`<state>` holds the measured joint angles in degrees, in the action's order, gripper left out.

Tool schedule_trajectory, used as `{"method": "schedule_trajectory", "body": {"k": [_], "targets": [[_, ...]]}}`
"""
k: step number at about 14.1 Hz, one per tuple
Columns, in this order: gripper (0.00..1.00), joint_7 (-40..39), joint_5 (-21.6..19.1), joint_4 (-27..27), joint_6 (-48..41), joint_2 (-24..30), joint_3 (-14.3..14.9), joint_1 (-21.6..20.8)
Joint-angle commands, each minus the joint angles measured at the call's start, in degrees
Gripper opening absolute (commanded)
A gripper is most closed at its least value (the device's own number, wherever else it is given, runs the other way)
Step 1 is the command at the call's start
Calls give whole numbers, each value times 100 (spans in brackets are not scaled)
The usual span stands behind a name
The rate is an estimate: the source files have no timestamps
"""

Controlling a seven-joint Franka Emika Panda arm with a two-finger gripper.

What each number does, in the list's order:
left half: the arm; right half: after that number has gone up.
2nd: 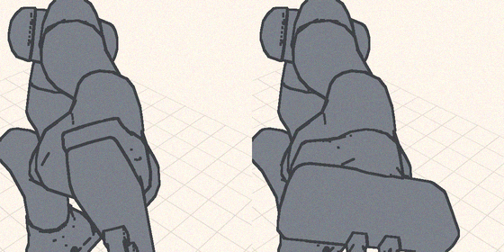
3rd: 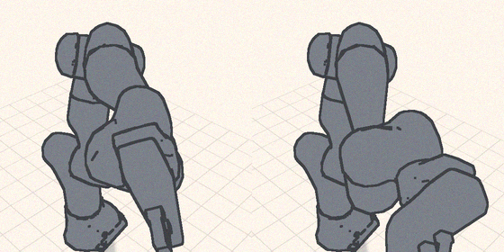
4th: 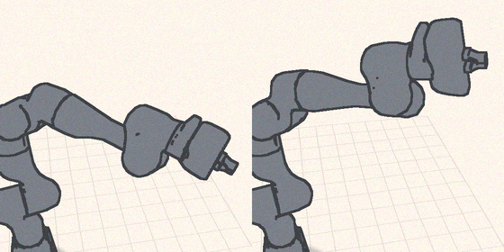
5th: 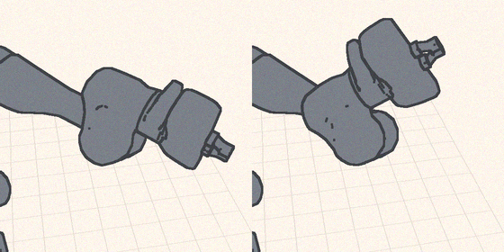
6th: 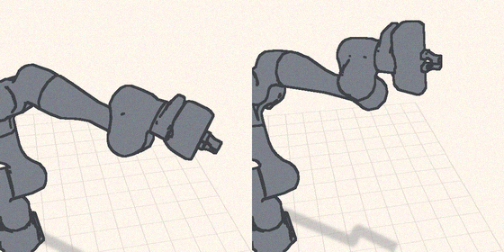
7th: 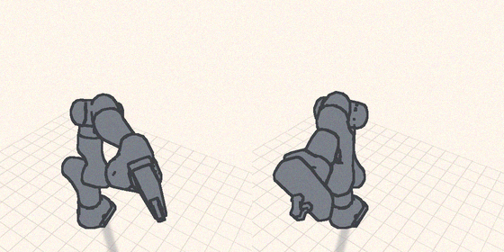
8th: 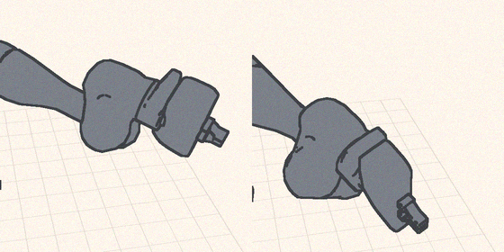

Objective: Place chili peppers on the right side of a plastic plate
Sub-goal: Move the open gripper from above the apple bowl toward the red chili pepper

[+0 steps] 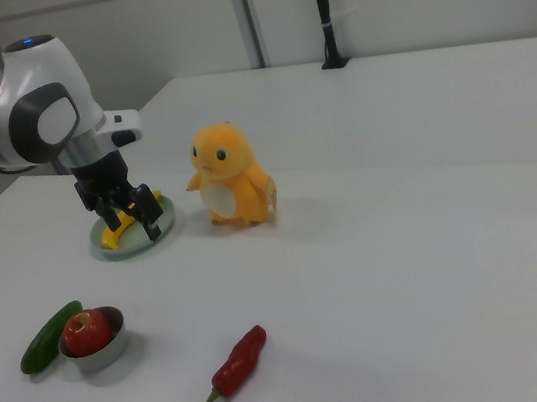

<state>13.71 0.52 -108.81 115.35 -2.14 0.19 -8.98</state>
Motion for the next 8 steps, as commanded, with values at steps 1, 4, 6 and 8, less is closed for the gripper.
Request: {"method": "schedule_trajectory", "body": {"k": [1,4,6,8], "targets": [[100,-167,-78,-219,-118,266,-1,71],[100,-167,-78,-578,-127,564,51,168],[100,-176,-78,-764,-232,767,288,177],[100,-368,-17,-886,-277,768,665,177]]}}
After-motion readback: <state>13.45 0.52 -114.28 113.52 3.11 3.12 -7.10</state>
